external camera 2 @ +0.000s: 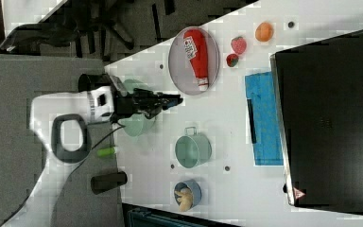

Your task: Flap open oven.

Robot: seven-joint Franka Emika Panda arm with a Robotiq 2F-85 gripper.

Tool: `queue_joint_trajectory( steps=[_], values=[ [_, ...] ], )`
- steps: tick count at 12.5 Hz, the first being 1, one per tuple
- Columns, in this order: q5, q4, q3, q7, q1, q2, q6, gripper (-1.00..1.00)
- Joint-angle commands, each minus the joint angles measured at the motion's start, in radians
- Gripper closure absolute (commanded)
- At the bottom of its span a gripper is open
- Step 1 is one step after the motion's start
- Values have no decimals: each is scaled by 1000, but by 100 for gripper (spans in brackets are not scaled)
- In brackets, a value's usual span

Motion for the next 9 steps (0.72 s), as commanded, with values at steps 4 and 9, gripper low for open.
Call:
queue_joint_trajectory(
  steps=[4, 9],
  values=[
    [153, 11, -12, 11, -20, -192, -163, 65],
    [229, 14, -9, 20, -19, -334, -260, 65]
  ],
)
